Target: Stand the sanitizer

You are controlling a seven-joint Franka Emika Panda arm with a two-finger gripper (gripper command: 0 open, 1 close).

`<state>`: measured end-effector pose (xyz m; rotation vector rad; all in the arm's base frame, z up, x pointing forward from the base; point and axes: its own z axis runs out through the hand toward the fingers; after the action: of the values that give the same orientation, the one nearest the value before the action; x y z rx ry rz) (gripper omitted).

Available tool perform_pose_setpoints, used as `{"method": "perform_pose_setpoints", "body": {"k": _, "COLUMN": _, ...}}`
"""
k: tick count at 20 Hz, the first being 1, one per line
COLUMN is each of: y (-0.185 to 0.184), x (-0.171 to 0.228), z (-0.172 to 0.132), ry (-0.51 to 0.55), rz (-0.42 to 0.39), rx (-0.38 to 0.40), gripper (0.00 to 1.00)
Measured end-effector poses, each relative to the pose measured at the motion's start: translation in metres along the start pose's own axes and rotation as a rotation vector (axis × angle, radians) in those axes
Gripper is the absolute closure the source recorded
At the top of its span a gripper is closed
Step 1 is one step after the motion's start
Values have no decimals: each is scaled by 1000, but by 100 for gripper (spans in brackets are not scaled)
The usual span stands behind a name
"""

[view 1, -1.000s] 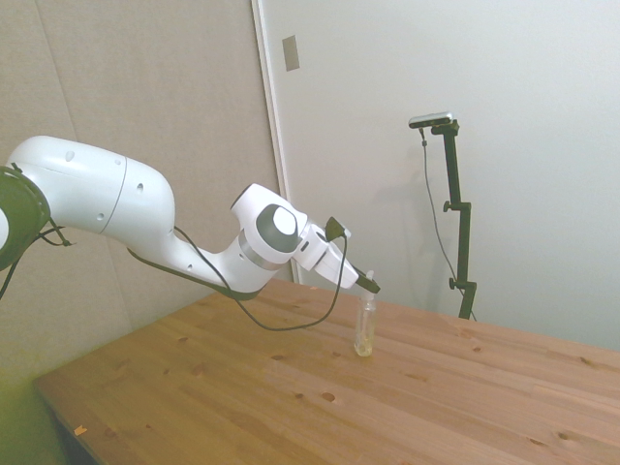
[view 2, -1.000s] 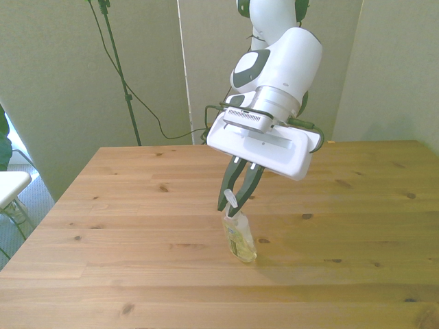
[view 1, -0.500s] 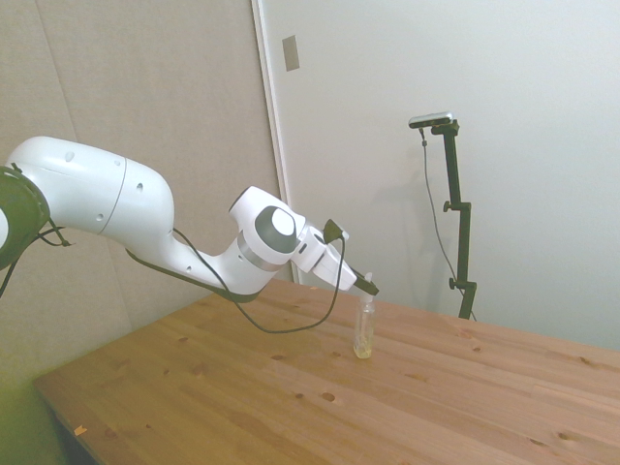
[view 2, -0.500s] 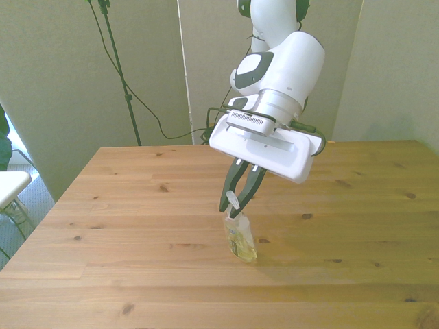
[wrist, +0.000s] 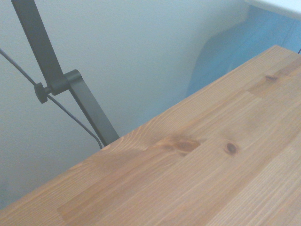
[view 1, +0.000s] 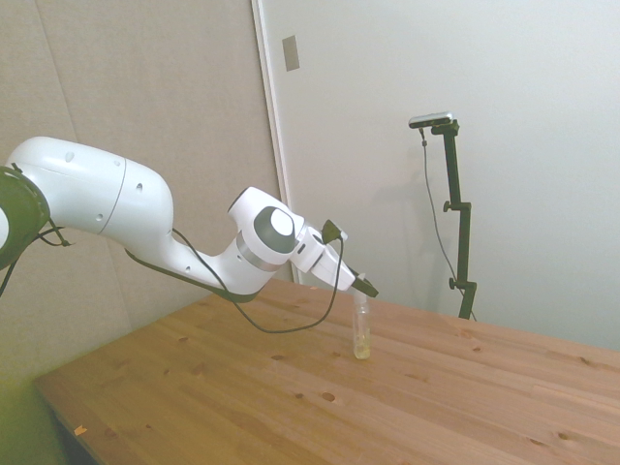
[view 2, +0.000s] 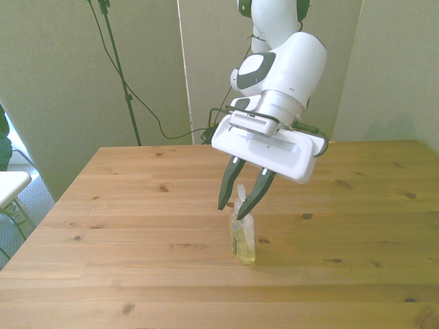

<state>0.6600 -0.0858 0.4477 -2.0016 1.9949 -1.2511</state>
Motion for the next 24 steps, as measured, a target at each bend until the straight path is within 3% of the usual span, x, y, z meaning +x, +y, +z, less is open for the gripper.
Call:
{"method": "perform_pose_setpoints", "body": {"k": 5, "y": 2, "x": -2, "z": 1, "ry": -8, "rz": 0, "rx": -7, "gripper": 0}}
{"method": "perform_pose_setpoints", "body": {"k": 11, "y": 10, "x": -7, "z": -2, "ry": -193, "rz": -45, "rx": -59, "gripper": 0}}
{"method": "perform_pose_setpoints", "body": {"k": 24, "y": 16, "x": -2, "z": -17, "ry": -330, "rz": -152, "rx": -197, "gripper": 0}}
